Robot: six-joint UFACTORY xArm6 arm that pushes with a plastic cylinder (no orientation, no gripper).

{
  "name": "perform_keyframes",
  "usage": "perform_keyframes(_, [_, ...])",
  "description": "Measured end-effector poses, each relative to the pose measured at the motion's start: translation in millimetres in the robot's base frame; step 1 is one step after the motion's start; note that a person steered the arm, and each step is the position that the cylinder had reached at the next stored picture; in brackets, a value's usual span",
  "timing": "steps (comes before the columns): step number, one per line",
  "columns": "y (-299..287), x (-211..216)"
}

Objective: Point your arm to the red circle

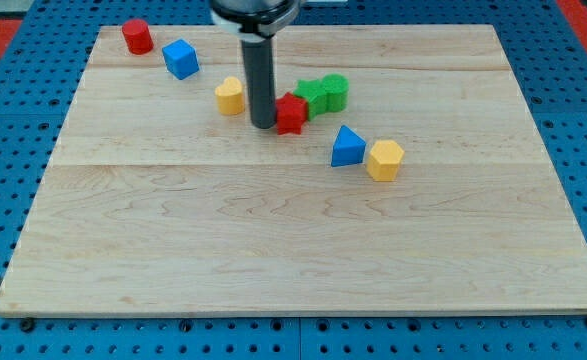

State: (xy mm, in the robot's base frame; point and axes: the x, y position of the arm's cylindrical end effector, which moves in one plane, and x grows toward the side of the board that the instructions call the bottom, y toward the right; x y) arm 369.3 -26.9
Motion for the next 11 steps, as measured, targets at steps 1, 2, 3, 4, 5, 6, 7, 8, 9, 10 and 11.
perform_keyframes(1, [34.7,-21.0])
perform_keyframes(2, [-16.3,-55.7])
perform_keyframes(3, [-35.4,-87.1])
perform_keyframes(4, [-36.4,-136.5])
perform_keyframes(5, [-79.9,-175.0])
perform_keyframes(6, [-103.9,-178.0])
perform_keyframes(7, [-135.1,-176.8])
perform_keyframes(8, [-155.8,-177.7])
perform_keyframes(9, [-155.7,-178.2])
perform_keyframes(10, [-152.7,-178.0])
perform_keyframes(11, [-156.3,-168.2])
